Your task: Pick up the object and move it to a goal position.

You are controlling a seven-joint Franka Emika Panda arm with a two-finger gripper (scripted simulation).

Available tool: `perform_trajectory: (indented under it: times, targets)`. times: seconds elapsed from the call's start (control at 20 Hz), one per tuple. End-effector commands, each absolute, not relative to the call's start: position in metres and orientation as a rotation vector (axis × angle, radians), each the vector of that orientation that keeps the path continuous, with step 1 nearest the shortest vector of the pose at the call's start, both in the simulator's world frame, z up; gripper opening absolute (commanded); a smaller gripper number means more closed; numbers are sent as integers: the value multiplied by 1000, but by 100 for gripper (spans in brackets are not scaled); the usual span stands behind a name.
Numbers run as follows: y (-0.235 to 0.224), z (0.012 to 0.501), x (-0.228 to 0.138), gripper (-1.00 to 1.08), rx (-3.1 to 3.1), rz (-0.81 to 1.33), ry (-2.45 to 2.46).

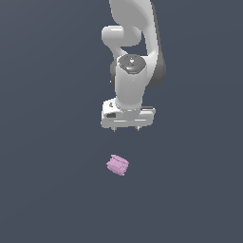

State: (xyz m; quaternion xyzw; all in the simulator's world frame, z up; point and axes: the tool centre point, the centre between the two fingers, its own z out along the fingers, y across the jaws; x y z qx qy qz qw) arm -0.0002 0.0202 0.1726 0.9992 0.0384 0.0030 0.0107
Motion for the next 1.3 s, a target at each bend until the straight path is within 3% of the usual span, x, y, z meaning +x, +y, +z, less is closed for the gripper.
perform_trajectory:
  times: [0.0,0.5,1.25]
  targets:
    - [20,173,0,100,3118,9,120]
    - [59,174,-6,100,3118,-11,246]
    - [53,168,6,100,3103,-12,374]
